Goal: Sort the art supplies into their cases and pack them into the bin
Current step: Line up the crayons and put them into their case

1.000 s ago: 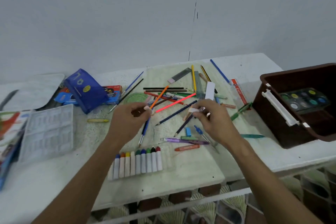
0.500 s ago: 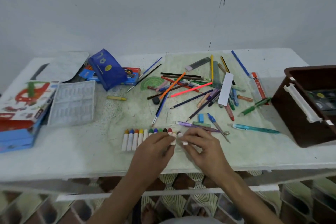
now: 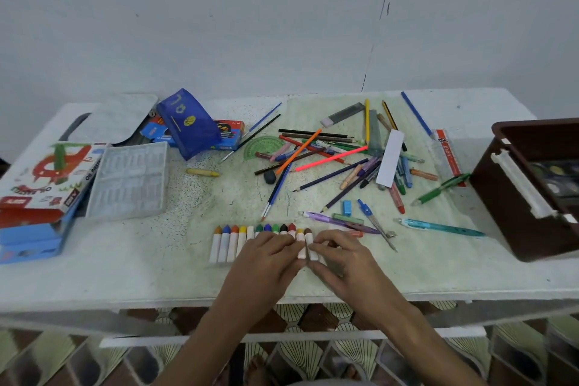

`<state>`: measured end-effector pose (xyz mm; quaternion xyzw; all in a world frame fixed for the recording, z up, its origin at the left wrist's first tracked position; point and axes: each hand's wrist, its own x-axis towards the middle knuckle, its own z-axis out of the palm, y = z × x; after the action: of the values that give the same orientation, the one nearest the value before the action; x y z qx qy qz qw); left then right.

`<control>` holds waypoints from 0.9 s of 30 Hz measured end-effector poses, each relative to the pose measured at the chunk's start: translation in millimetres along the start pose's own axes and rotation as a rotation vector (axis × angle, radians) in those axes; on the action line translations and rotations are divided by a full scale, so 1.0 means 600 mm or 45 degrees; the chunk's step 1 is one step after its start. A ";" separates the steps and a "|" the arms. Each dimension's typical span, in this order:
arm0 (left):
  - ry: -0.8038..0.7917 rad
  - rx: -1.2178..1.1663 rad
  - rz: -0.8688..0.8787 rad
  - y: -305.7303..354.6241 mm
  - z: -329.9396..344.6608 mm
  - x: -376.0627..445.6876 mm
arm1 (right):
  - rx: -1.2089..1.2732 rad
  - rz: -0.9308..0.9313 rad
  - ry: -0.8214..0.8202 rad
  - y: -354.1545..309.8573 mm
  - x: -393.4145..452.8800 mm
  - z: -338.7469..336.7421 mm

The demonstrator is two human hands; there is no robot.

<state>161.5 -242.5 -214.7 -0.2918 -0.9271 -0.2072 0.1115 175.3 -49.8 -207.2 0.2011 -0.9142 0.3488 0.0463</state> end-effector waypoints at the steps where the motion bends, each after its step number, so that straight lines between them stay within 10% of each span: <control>1: -0.022 0.003 -0.016 0.001 -0.002 -0.001 | -0.011 0.005 -0.022 0.001 0.000 0.000; 21: -0.205 -0.352 -0.357 -0.031 -0.040 0.044 | 0.107 0.220 -0.020 0.005 0.034 -0.003; 27: -0.096 -0.007 -0.540 -0.165 -0.105 0.154 | 0.075 0.204 -0.235 0.004 0.066 -0.011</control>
<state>34.0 -298.8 -160.1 -0.0982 -0.9706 -0.2176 0.0299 137.8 -57.3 -194.7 0.1601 -0.9170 0.3582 -0.0720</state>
